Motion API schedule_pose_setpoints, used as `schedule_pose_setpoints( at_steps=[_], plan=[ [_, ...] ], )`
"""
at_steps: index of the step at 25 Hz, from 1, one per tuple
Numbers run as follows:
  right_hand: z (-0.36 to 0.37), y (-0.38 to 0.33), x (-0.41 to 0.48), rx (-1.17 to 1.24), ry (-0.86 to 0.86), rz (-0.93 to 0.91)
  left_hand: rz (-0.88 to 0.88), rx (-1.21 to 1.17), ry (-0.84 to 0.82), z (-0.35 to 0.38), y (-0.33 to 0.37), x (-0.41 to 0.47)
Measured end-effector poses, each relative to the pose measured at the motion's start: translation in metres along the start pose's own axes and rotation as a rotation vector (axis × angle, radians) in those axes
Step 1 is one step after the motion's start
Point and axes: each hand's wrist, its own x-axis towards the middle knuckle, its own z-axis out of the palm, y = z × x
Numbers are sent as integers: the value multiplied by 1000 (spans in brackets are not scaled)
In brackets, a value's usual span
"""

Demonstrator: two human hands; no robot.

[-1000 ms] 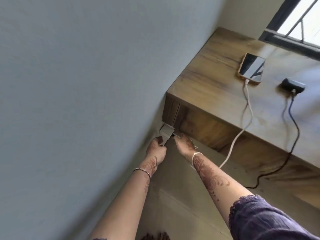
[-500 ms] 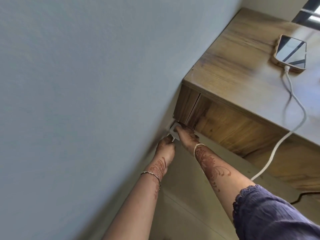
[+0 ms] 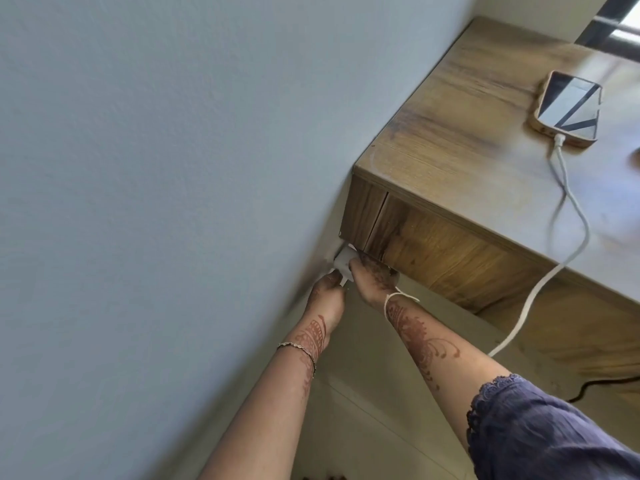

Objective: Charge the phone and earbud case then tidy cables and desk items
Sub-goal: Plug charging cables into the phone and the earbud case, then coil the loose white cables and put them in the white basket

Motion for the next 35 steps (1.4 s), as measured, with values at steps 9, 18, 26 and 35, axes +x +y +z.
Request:
schedule_pose_setpoints(
  at_steps=[9, 18, 26, 35],
  plan=[
    [-41, 8, -97, 39, -175, -89, -25, 56, 51, -4, 35, -72],
    [-135, -10, -190, 231, 79, -183, 177, -17, -26, 4, 116, -154],
    [-207, -4, -207, 375, 346, -173, 265, 22, -130, 41, 176, -167],
    [-267, 28, -162, 407, 514, -155, 278, -16, -169, 110, 213, -132]
  ],
)
